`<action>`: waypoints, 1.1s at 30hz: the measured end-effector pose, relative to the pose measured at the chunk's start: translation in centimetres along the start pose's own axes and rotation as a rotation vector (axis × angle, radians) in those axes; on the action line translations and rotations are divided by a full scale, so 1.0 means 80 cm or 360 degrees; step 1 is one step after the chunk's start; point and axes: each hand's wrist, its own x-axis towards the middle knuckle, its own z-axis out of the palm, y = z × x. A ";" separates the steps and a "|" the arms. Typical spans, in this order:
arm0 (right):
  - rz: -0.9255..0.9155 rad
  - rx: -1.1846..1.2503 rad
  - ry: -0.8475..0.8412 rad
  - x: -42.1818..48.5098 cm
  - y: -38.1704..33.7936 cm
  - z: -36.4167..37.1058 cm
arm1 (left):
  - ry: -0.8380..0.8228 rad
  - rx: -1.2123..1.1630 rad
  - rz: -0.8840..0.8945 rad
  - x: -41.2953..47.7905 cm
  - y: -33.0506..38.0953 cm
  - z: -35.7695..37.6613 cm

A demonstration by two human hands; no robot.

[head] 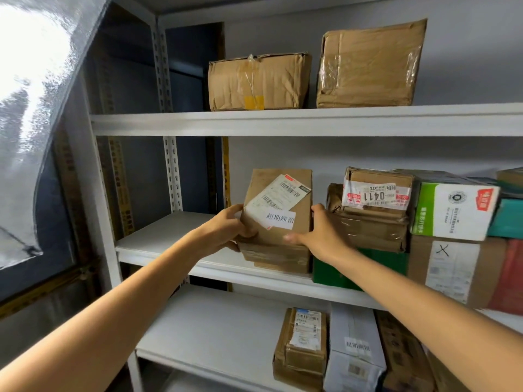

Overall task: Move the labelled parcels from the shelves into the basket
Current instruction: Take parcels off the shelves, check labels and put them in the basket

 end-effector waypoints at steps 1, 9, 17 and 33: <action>0.0003 -0.0024 -0.0053 -0.004 0.003 0.003 | 0.0028 0.0019 0.0024 0.000 -0.005 0.006; -0.0091 -0.0191 -0.0248 -0.029 0.031 0.028 | 0.0124 0.0160 0.0308 -0.021 -0.085 0.034; -0.0171 0.0150 -0.0308 -0.090 0.070 0.057 | 0.0359 0.0248 0.0353 -0.081 -0.163 0.059; 0.0367 0.0380 -0.0307 -0.334 0.281 0.079 | 0.0050 0.0415 0.0024 -0.203 -0.301 0.241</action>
